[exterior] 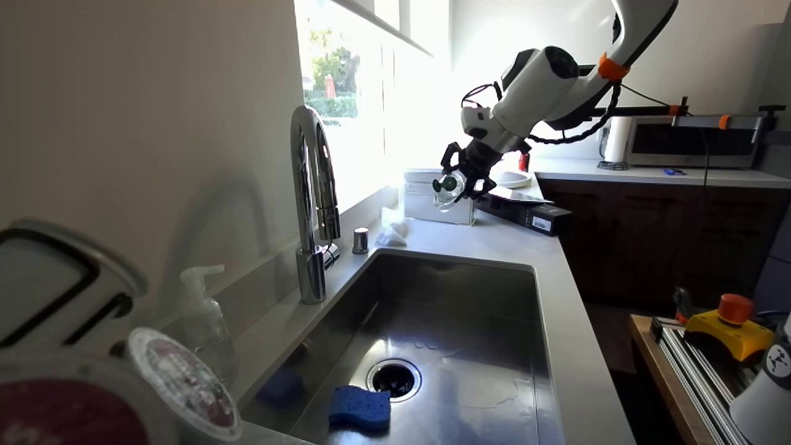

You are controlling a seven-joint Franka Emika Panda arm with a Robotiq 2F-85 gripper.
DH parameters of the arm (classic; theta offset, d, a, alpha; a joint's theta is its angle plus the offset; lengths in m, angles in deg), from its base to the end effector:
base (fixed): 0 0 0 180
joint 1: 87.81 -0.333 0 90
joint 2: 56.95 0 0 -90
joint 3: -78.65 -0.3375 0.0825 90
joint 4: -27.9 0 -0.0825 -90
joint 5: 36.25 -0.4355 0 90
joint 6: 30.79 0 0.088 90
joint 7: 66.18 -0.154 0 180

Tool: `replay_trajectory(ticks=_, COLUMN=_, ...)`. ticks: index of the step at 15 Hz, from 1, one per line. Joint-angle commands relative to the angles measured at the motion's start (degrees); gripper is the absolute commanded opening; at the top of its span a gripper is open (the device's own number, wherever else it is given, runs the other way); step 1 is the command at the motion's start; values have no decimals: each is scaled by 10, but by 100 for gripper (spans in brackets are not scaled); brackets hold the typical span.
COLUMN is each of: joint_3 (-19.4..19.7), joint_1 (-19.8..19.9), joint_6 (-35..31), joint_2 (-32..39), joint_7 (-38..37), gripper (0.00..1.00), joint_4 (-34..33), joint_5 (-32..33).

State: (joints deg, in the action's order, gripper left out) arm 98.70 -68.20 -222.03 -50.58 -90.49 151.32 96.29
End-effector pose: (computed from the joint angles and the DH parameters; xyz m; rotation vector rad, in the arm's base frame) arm 0.4853 -0.2912 0.2983 1.9440 1.4474 0.3829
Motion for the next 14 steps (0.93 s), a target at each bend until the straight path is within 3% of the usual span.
replay_trajectory(ticks=1, joint_3=25, joint_1=6, joint_6=-66, joint_2=40, joint_7=-6, gripper=32, joint_4=-36, joint_5=-30)
replay_trajectory(ticks=7, joint_3=85, joint_1=-13, joint_6=-181, joint_2=98, joint_7=-118, gripper=32, joint_4=-98, joint_5=-8)
replay_trajectory(ticks=14, joint_3=117, joint_1=-20, joint_6=-298, joint_2=152, joint_7=-271, gripper=32, joint_4=-188, joint_5=-9)
